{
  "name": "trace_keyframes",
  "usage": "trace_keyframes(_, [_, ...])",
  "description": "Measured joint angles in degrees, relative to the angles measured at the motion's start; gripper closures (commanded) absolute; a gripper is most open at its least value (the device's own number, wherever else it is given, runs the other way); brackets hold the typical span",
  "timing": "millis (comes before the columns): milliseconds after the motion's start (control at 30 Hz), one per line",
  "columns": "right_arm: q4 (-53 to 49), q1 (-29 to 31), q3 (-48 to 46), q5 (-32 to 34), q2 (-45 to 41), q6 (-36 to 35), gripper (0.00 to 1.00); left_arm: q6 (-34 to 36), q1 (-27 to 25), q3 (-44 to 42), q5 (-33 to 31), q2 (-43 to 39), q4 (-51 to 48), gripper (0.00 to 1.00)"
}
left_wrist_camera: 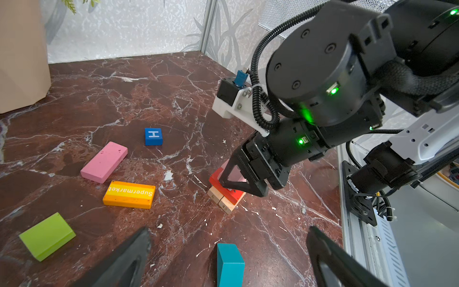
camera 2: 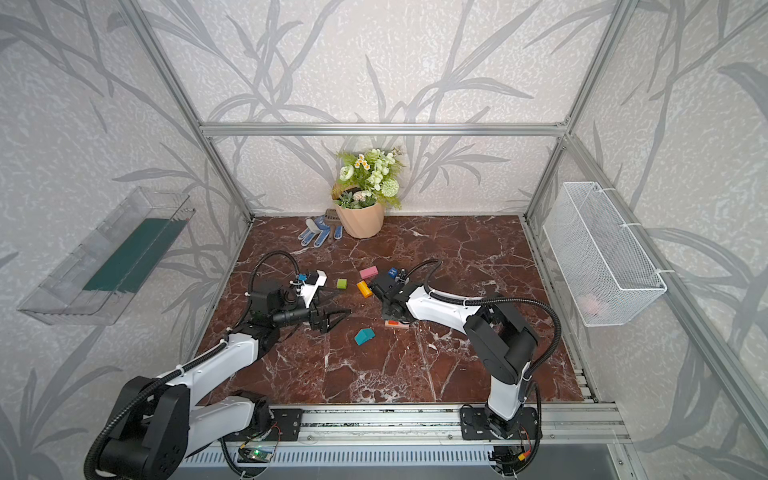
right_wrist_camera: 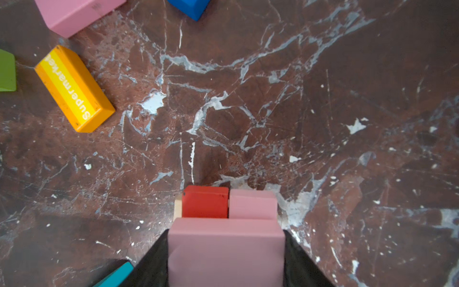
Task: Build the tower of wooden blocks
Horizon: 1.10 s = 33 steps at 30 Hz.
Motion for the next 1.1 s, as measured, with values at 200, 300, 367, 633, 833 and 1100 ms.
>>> trace_keyframes(200, [-0.1, 0.0, 0.9, 0.0, 0.1, 0.0, 0.55, 0.0, -0.1, 0.0, -0.3, 0.4, 0.0, 0.01])
trace_keyframes(300, [-0.2, 0.0, 0.9, 0.0, 0.1, 0.0, 0.53, 0.0, -0.1, 0.0, -0.3, 0.5, 0.0, 0.01])
trace_keyframes(367, [-0.3, 0.0, 0.8, 0.1, 0.1, 0.0, 0.52, 0.0, -0.1, 0.0, -0.3, 0.8, 0.0, 0.01])
trace_keyframes(633, [-1.3, 0.0, 0.9, 1.0, 0.2, 0.0, 0.51, 0.0, -0.1, 1.1, -0.8, 3.4, -1.9, 0.01])
trace_keyframes(833, [-1.7, 0.0, 1.1, 1.5, 0.5, 0.0, 0.50, 0.1, -0.2, 2.0, -1.1, 4.2, -2.6, 0.01])
trace_keyframes(1100, [-2.5, 0.0, 2.3, 1.7, 1.8, -0.2, 0.49, 0.1, -0.5, 2.0, -1.3, 4.6, -2.7, 0.01])
